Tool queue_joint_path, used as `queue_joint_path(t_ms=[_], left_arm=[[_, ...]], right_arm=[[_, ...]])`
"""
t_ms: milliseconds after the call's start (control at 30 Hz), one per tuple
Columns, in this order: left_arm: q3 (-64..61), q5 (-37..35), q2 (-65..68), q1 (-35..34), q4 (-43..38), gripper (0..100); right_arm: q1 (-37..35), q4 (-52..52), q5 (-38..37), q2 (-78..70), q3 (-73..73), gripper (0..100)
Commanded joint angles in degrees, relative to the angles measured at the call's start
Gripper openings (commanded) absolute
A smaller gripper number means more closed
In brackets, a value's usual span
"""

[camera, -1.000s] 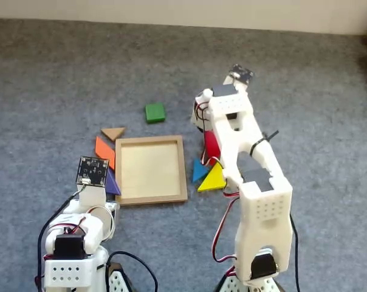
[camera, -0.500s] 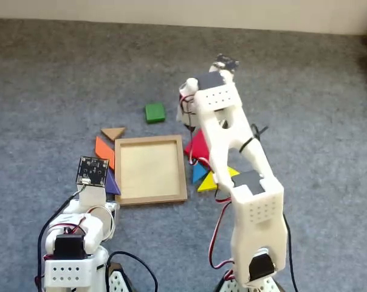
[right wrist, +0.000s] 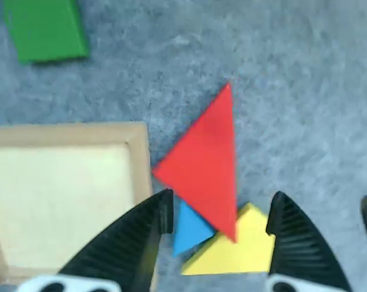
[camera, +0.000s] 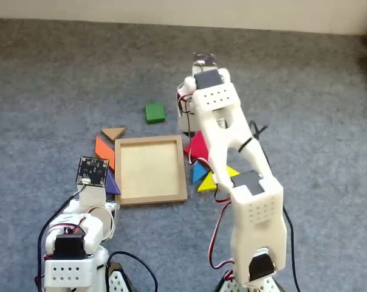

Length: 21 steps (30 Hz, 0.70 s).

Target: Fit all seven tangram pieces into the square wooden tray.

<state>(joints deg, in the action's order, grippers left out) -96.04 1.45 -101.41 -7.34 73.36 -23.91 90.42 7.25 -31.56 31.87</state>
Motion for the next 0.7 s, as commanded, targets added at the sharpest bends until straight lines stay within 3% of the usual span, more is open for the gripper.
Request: queue_joint_path(t_ms=[0,267,467,667], left_arm=[[-1.2,0.3,-3.1,0.7,0.3,14],[-1.2,0.3,-3.1,0.7,0.3,14],[-1.2,0.3,-3.1,0.7,0.3,14],[-1.2,0.3,-3.1,0.7,0.3,14]], right_arm=[[0.7,-3.6,-4.7,0.0,0.8,24.5],[-0.1,-5.8,-4.5,-9.1,-0.4,24.8],[-1.0,-3.0,-4.4,-11.1,2.1,34.4],[-5.1,-0.5,-4.4,-11.1,2.1,34.7]])
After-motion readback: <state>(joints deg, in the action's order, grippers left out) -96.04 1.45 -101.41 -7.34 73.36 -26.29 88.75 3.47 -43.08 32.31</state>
